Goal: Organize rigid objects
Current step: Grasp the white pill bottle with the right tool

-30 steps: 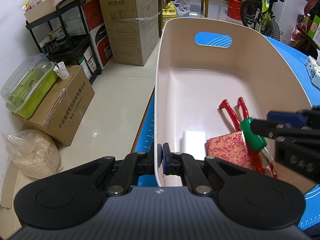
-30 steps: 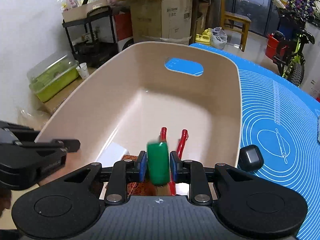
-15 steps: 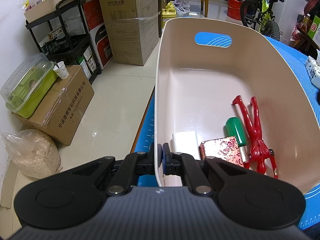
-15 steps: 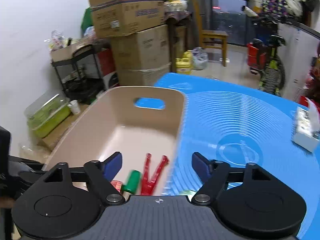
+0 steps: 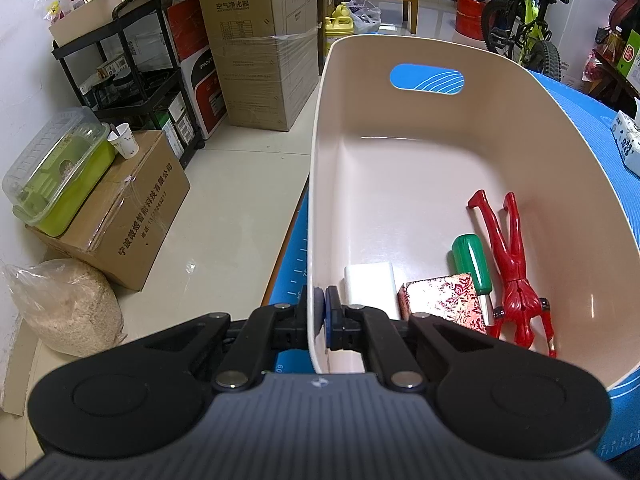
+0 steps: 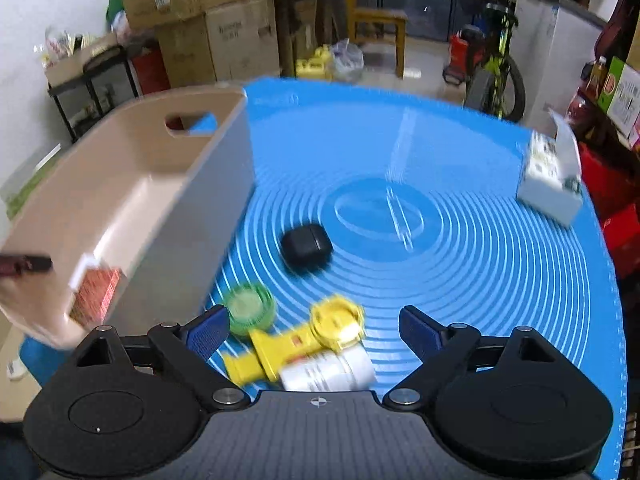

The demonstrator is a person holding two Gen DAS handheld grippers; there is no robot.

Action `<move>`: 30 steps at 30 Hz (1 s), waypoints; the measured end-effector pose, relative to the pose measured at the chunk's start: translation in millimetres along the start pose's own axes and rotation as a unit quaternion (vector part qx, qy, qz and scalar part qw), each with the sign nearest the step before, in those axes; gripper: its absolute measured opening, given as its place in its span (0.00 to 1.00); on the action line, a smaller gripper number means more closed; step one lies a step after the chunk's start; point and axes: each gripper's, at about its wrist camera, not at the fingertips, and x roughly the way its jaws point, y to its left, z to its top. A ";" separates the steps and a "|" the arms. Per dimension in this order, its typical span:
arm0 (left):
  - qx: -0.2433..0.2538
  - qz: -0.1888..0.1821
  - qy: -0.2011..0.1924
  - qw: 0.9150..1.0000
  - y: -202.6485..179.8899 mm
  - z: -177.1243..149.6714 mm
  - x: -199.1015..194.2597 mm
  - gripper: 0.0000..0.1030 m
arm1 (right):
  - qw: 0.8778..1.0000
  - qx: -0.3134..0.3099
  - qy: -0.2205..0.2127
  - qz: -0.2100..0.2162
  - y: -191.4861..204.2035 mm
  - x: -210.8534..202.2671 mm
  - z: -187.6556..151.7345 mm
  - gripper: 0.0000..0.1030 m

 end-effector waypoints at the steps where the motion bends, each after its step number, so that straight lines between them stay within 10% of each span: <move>1: 0.000 0.000 0.000 1.000 -0.5 -0.3 -0.2 0.07 | 1.000 -0.003 0.007 0.002 -4.5 2.8 -3.6 0.90; 17: -0.001 -0.001 0.000 1.000 1.2 0.6 -0.1 0.07 | 0.997 -0.039 0.062 0.021 -5.0 48.7 -28.1 0.89; 30: 0.000 0.000 0.000 1.000 2.0 0.8 -0.2 0.07 | 0.998 -0.005 0.038 0.044 -12.6 37.6 -32.3 0.68</move>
